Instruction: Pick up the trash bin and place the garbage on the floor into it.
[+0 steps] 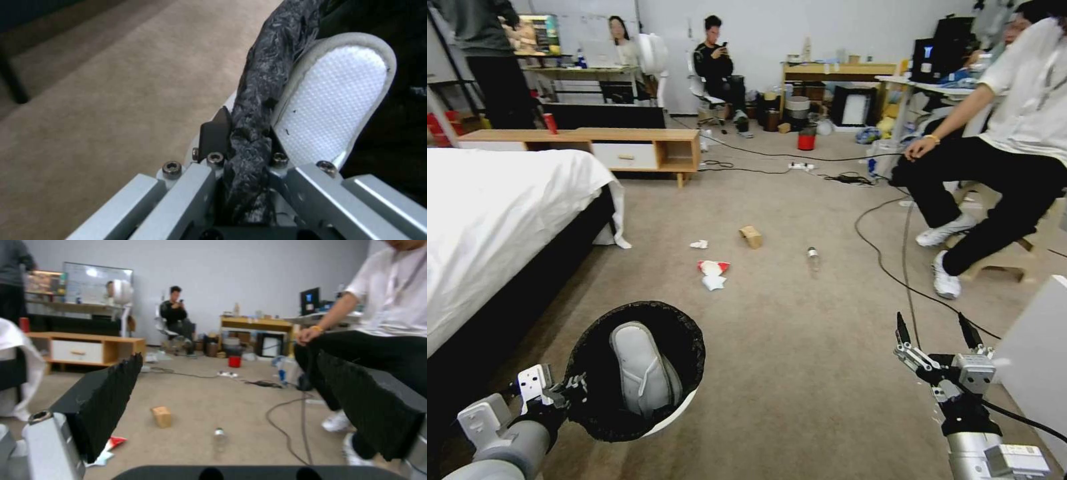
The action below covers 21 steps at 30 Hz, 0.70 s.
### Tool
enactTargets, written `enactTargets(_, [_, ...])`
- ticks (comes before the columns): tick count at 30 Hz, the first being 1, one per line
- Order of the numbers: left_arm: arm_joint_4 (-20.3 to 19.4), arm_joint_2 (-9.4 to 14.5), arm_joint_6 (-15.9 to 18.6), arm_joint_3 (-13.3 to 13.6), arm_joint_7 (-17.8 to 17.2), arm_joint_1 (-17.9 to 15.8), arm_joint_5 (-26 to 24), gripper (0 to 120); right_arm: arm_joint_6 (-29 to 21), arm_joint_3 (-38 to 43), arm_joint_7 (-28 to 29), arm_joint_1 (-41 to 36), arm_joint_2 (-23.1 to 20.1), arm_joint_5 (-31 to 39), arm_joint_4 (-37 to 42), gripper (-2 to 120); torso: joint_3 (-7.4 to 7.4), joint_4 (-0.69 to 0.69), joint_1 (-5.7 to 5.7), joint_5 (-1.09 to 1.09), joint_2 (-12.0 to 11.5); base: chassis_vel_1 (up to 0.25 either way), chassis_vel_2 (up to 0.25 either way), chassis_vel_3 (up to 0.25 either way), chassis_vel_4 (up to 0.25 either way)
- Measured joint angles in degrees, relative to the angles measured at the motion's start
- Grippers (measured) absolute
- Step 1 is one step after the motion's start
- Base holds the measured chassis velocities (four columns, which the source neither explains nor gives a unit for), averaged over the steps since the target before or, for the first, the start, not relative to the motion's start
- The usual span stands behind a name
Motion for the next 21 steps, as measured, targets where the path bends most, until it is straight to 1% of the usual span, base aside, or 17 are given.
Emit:
enactTargets(16, [0.0,-0.3,0.0,0.2,0.0,0.1,0.2,2,0.0,0.1,0.2,-0.1,0.0,0.0,0.0,100,0.00,0.00,0.00,0.00,0.0,0.103,0.103,0.101,0.097])
enactTargets(21, [0.2,-0.4,0.0,0.3,-0.1,0.1,0.6,2,0.0,0.2,0.3,-0.1,0.0,0.0,-0.1,100,0.00,0.02,0.00,0.00,0.0,0.081,0.070,0.070,0.082])
